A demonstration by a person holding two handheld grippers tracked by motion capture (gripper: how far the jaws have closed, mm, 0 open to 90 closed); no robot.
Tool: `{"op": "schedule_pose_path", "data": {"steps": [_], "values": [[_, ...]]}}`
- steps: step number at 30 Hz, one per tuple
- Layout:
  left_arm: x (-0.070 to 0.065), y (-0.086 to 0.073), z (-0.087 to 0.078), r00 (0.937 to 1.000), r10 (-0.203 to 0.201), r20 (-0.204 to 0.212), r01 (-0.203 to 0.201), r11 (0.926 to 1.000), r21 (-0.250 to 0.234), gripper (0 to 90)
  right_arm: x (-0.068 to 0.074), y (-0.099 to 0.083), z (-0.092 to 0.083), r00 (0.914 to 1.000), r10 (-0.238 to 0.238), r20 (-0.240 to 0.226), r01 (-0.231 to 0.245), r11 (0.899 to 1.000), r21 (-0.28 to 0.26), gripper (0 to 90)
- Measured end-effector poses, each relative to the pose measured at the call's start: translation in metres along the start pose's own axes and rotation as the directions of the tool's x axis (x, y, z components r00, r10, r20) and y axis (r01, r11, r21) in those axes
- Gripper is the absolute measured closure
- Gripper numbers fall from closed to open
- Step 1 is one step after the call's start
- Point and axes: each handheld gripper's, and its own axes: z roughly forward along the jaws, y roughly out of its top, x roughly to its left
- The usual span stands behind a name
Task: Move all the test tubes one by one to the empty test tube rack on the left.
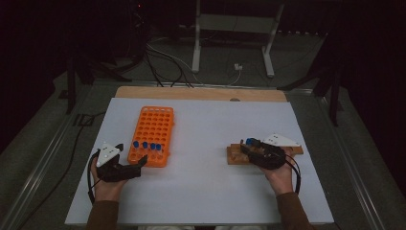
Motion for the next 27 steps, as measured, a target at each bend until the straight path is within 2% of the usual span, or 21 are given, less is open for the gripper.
{"op": "schedule_pose_path", "data": {"steps": [2, 8, 10, 19, 27], "values": [[0.0, 0.0, 0.0, 1.0, 0.0, -0.003, 0.0, 1.0, 0.002, 1.0, -0.001, 0.0, 0.0, 1.0, 0.002, -0.004, -0.002, 1.0, -0.008, 62.7], [-0.001, 0.0, 0.0, 1.0, -0.001, -0.004, 0.001, 1.0, 0.003, 1.0, 0.004, -0.002, 0.001, 0.9994, -0.034, -0.008, 0.034, 0.999, -0.01, 72.2], [-0.001, 0.0, 0.0, 1.0, 0.0, -0.003, 0.0, 1.0, 0.005, 1.0, 0.005, -0.002, 0.001, 0.999, -0.037, -0.024, 0.036, 0.999, -0.009, 75.3], [-0.002, 0.0, 0.0, 1.0, 0.0, 0.002, 0.0, 1.0, 0.003, 1.0, 0.009, -0.002, 0.001, 0.9976, -0.069, -0.001, 0.069, 0.998, -0.009, 77.2], [-0.002, 0.001, 0.0, 1.0, 0.003, 0.005, -0.003, 1.0, -0.001, 1.0, 0.01, 0.008, -0.009, 0.9973, -0.07, 0.022, 0.071, 0.996, -0.05, 77.3]]}}
